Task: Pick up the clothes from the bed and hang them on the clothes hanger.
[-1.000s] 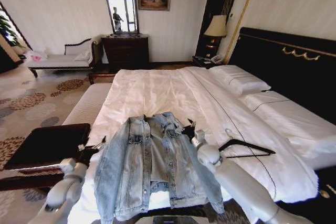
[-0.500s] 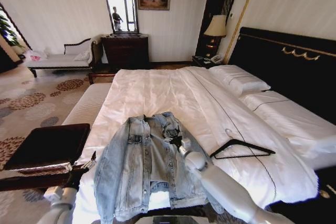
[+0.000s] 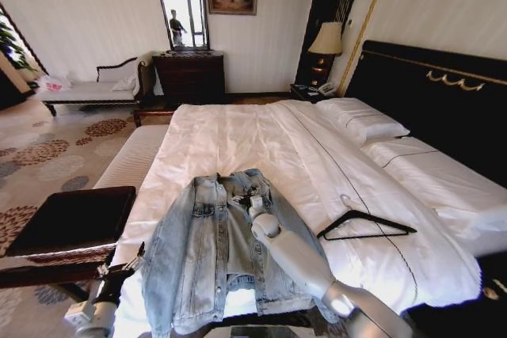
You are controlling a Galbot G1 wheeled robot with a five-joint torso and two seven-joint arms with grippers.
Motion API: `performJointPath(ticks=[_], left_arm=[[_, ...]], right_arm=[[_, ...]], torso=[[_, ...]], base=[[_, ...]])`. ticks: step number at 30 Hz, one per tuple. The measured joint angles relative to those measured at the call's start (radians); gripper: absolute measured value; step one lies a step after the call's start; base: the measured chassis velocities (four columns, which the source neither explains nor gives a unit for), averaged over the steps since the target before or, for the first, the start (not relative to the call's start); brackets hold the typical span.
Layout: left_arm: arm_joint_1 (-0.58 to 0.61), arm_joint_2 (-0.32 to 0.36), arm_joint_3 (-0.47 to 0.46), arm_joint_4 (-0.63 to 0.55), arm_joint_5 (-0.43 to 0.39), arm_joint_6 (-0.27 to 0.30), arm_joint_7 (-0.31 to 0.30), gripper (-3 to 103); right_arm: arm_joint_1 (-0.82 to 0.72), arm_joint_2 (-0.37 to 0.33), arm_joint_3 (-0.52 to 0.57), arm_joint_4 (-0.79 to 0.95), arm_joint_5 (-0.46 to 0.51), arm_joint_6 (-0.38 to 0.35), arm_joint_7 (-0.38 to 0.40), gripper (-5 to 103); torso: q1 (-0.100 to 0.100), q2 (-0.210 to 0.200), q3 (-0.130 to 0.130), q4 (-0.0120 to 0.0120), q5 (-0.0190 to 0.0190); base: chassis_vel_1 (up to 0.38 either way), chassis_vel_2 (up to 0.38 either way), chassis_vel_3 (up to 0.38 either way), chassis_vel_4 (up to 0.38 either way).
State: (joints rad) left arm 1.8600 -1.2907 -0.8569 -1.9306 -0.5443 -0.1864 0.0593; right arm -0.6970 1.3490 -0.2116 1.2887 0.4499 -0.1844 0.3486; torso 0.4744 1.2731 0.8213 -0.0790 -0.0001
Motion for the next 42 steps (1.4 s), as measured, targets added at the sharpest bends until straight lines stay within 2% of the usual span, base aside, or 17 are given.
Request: performJointPath(ticks=[7,21,23,25,27,30,31,33,36,38,39,42], left_arm=[[-0.010,0.000,0.018,-0.012,0.015,0.008,0.000,100],[0.004,-0.024,0.040,-0.056,0.062,0.023,-0.001,100],[0.006,-0.027,0.040,-0.062,0.062,0.024,-0.002,100],[0.010,-0.028,0.035,-0.067,0.065,0.026,-0.003,100],[0.010,-0.032,0.029,-0.070,0.066,0.028,-0.003,100],[0.003,-0.043,0.014,-0.079,0.057,0.036,-0.006,100],[0.003,-0.043,0.014,-0.079,0.057,0.036,-0.006,100],[0.002,-0.046,0.009,-0.085,0.053,0.040,-0.007,100],[0.002,-0.046,0.009,-0.089,0.052,0.041,-0.007,100],[0.002,-0.047,0.008,-0.094,0.051,0.044,-0.009,100],[0.002,-0.047,0.008,-0.094,0.051,0.044,-0.009,100],[0.006,-0.047,0.006,-0.098,0.050,0.045,-0.009,100]], right_arm=[[0.035,0.022,0.020,-0.081,0.035,0.013,-0.025,100],[0.110,0.077,0.013,-0.241,0.032,0.052,-0.079,101],[0.118,0.092,0.010,-0.263,0.030,0.053,-0.083,97],[0.120,0.102,0.007,-0.283,0.022,0.057,-0.083,87],[0.120,0.106,0.007,-0.291,0.019,0.058,-0.082,87],[0.120,0.110,0.014,-0.305,0.019,0.064,-0.082,71],[0.120,0.110,0.014,-0.305,0.019,0.064,-0.082,71],[0.121,0.112,0.016,-0.311,0.020,0.070,-0.084,60],[0.123,0.116,0.019,-0.316,0.021,0.071,-0.086,54],[0.127,0.130,0.025,-0.333,0.021,0.075,-0.090,43],[0.127,0.130,0.025,-0.333,0.021,0.075,-0.090,43],[0.128,0.130,0.024,-0.331,0.024,0.076,-0.092,27]], torso=[[0.000,0.000,0.000,0.0002,0.0000],[0.000,0.000,0.000,0.0001,0.0001],[0.000,0.000,0.000,0.0002,0.0001],[0.000,0.000,0.000,0.0004,0.0001],[0.000,0.000,0.000,0.0004,0.0001],[0.000,0.000,0.000,0.0003,0.0001],[0.000,0.000,0.000,0.0003,0.0001],[0.000,0.000,0.000,0.0001,0.0001],[0.000,0.000,0.000,0.0001,0.0001],[0.000,0.000,0.000,0.0003,0.0001],[0.000,0.000,0.000,0.0003,0.0001],[0.000,0.000,0.000,0.0003,0.0001]], base=[[0.000,0.000,0.000,0.000],[0.000,0.000,0.000,0.000],[0.000,0.000,0.000,0.000],[0.000,0.000,0.000,0.000],[0.000,0.000,0.000,0.000],[0.000,0.000,0.000,0.000],[0.000,0.000,0.000,0.000],[0.000,0.000,0.000,0.000],[0.000,0.000,0.000,0.000],[0.000,0.000,0.000,0.000],[0.000,0.000,0.000,0.000],[0.000,0.000,0.000,0.000]])
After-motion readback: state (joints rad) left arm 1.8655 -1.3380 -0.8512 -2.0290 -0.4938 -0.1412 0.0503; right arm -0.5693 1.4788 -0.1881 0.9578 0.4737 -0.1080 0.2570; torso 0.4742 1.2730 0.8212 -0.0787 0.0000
